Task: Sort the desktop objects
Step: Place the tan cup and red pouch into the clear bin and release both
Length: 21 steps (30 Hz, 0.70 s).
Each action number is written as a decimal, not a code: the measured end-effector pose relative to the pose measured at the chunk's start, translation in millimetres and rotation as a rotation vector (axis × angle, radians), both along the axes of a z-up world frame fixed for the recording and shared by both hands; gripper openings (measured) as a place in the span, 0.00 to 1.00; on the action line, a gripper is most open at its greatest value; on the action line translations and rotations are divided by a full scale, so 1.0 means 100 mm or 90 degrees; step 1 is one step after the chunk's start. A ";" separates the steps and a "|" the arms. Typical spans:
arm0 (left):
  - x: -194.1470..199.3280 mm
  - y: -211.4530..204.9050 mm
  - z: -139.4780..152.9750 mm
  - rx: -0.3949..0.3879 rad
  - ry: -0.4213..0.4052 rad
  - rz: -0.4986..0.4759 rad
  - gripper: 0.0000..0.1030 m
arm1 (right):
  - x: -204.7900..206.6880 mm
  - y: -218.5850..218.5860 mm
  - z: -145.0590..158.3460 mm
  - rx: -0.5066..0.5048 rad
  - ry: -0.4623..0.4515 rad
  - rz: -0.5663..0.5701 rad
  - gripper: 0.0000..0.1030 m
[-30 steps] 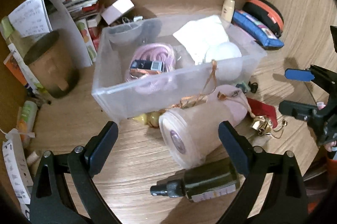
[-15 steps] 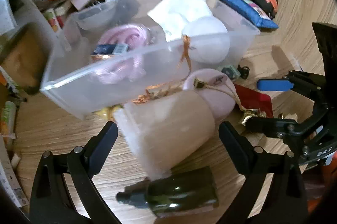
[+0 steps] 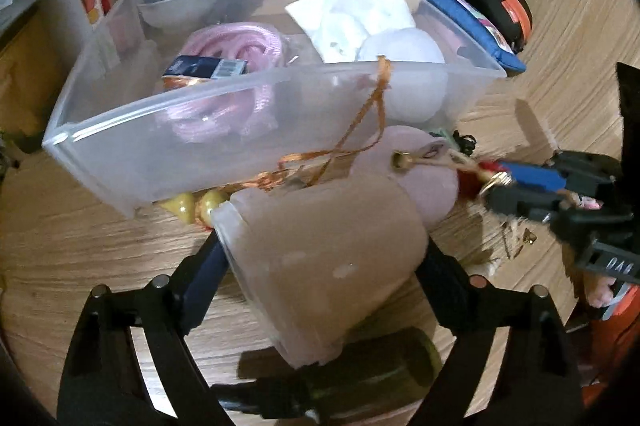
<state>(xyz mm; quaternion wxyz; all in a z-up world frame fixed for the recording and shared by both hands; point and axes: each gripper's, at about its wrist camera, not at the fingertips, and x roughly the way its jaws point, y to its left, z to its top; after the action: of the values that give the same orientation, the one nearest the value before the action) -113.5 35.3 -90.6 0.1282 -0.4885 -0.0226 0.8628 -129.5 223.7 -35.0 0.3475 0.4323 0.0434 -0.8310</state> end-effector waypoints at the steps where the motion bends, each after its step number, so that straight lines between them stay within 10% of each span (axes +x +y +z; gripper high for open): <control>1: 0.01 -0.03 0.00 0.001 0.004 0.007 0.86 | 0.02 0.01 0.04 0.001 0.013 -0.003 0.21; 21: 0.13 -0.53 0.39 0.032 0.104 0.090 0.86 | 0.12 0.08 0.69 -0.029 0.146 -0.049 0.21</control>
<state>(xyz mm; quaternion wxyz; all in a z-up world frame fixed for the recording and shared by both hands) -100.8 -17.7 -52.0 0.0806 -0.4101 -0.0679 0.9059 -117.6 231.8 33.8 0.3177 0.3274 0.0470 -0.8886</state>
